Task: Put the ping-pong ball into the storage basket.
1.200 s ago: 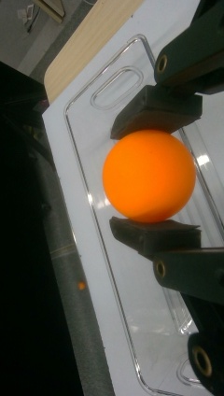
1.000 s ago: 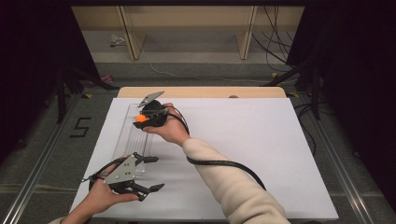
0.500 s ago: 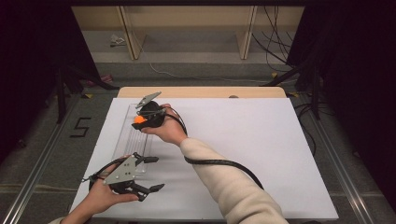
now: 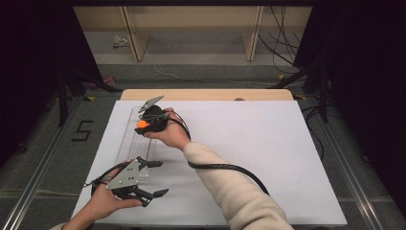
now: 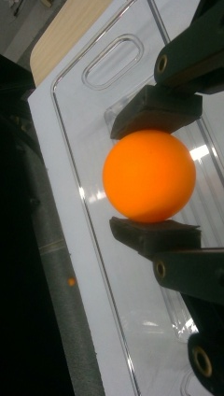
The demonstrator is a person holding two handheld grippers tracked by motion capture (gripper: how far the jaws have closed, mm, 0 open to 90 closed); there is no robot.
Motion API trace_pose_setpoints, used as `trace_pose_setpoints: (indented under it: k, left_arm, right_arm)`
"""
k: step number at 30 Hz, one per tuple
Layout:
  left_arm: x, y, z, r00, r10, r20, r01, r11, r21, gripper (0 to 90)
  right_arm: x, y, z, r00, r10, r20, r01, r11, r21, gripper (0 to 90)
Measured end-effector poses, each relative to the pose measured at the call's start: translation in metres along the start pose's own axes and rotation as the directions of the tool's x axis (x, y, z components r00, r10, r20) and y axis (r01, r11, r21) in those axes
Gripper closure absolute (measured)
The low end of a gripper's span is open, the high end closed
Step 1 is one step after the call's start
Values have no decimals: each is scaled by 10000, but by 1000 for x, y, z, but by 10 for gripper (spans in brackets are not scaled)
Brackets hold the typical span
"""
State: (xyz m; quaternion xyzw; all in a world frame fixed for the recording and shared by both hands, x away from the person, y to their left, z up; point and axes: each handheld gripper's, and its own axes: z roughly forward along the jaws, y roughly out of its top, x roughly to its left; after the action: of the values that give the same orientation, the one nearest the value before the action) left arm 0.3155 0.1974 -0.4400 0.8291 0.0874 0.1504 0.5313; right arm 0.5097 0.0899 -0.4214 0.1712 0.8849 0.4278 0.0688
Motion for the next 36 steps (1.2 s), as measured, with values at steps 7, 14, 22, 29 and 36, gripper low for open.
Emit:
trace_pose_setpoints:
  k: [7, 14, 22, 29, 36]
  left_arm:
    - [0, 0, 0, 10000, 4, 6, -4, 10000, 0, 177]
    - [0, 0, 0, 10000, 10, 9, -10, 10000, 3, 176]
    - [0, 0, 0, 10000, 19, 16, -19, 10000, 16, 177]
    - [0, 0, 0, 10000, 25, 12, -25, 10000, 10, 177]
    - [0, 0, 0, 10000, 30, 13, -30, 10000, 18, 177]
  right_arm:
    - [1, -1, 2, 10000, 30, 6, -30, 10000, 95, 513]
    - [1, -2, 5, 10000, -10, -50, 11, 9998, 175, 513]
    - [2, -3, 7, 10000, -49, -57, 51, 9997, 259, 512]
    - [3, -5, 10, 9999, -63, -88, 66, 9994, 335, 512]
    - [3, -7, 12, 9999, -87, -103, 91, 9990, 446, 512]
